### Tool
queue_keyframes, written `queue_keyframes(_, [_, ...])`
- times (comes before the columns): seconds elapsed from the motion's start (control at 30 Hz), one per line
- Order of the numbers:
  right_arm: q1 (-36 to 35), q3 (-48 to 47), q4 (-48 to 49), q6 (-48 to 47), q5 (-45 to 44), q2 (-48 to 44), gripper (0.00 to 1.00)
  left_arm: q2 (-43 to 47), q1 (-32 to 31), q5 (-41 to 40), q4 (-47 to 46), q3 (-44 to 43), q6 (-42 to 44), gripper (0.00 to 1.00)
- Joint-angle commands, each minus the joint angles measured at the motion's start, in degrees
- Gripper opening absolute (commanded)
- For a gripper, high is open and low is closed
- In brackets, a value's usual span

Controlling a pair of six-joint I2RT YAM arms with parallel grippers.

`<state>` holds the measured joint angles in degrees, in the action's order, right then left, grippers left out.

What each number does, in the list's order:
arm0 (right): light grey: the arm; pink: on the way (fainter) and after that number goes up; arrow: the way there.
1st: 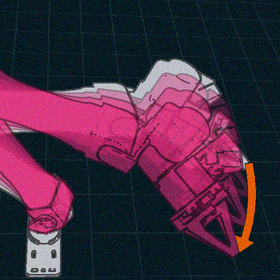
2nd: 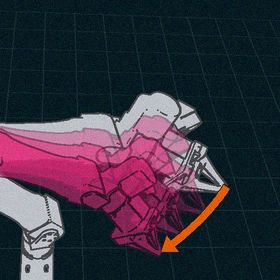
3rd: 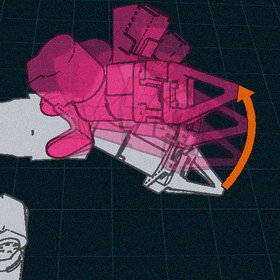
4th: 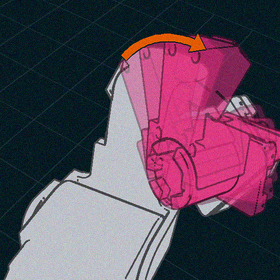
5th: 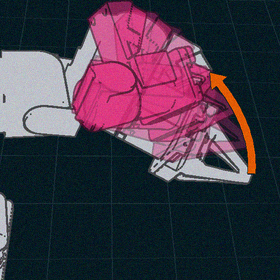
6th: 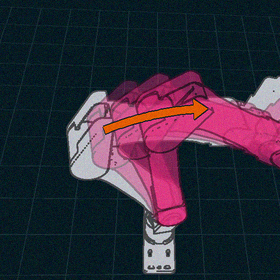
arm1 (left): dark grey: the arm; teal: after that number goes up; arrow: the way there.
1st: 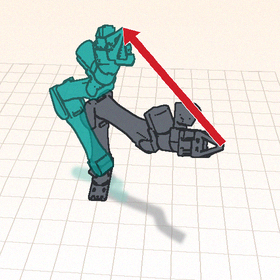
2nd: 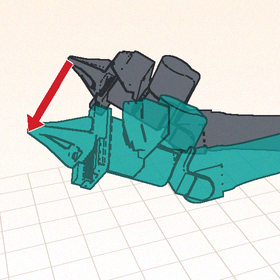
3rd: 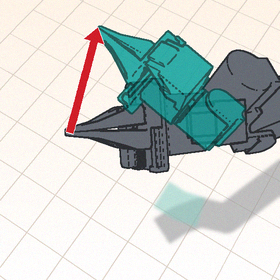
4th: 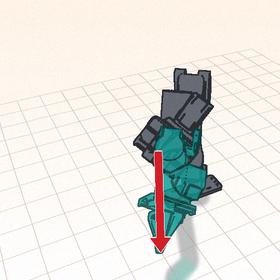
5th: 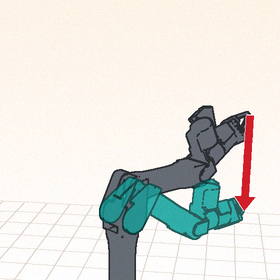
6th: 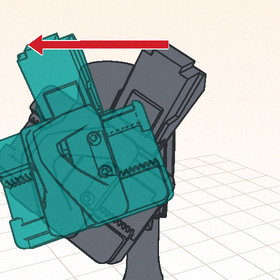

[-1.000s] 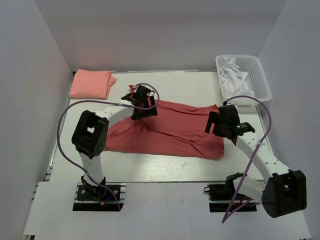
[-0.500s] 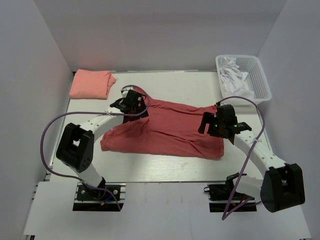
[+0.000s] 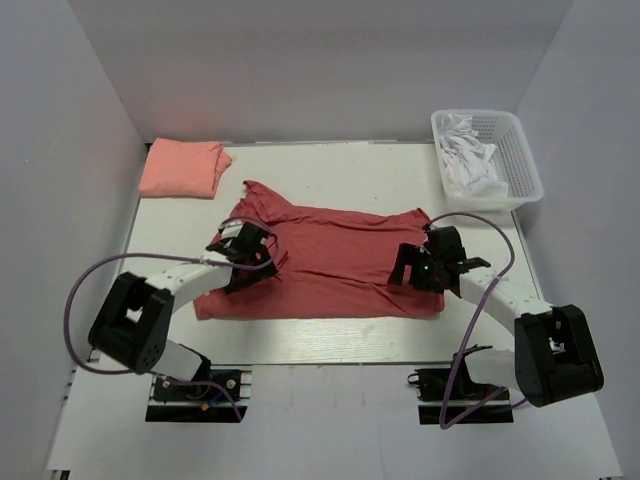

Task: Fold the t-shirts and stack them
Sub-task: Fold the flattened tshirt in 1/3 of the way, then grap the side of the flattened tshirt furthest away from the robot with both arms

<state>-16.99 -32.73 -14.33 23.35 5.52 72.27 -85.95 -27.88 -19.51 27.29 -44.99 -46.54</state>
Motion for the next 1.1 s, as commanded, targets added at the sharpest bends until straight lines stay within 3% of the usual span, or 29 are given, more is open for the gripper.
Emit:
queue_keyframes(0.0, [-0.6, 3.8, 2.3, 0.8, 3.4, -0.6, 0.9, 6.7, 0.2, -1.3, 5.1, 6.6, -4.8, 1.0])
queue_keyframes(0.2, [-2.3, 7.5, 4.4, 1.0, 7.4, -3.0, 0.9, 18.9, 0.2, -0.2, 9.1, 9.8, -7.0, 1.0])
queue_keyframes(0.4, [-3.1, -0.3, 1.1, -1.6, 4.3, -4.0, 0.9, 19.1, 0.2, -5.0, 10.9, 2.6, -4.7, 1.0])
queue_keyframes(0.53, [-2.9, -7.4, -1.1, -2.5, 0.6, -3.9, 0.9, 11.7, 0.8, -7.7, 11.7, -10.1, 0.7, 1.0])
queue_keyframes(0.7, [-2.6, -17.1, -5.6, -0.3, -7.3, -0.8, 0.9, -5.2, 5.3, -7.1, 9.3, -23.1, 6.1, 1.0])
queue_keyframes(0.8, [-2.5, -19.6, -6.8, -0.7, -7.4, 0.8, 0.9, -13.0, 8.3, -5.7, 9.3, -32.2, 7.7, 1.0])
queue_keyframes(1.07, [-2.3, -23.0, -8.6, -1.1, -7.4, 4.2, 0.9, -22.2, 16.7, -6.5, 3.3, -40.2, 13.0, 1.0])
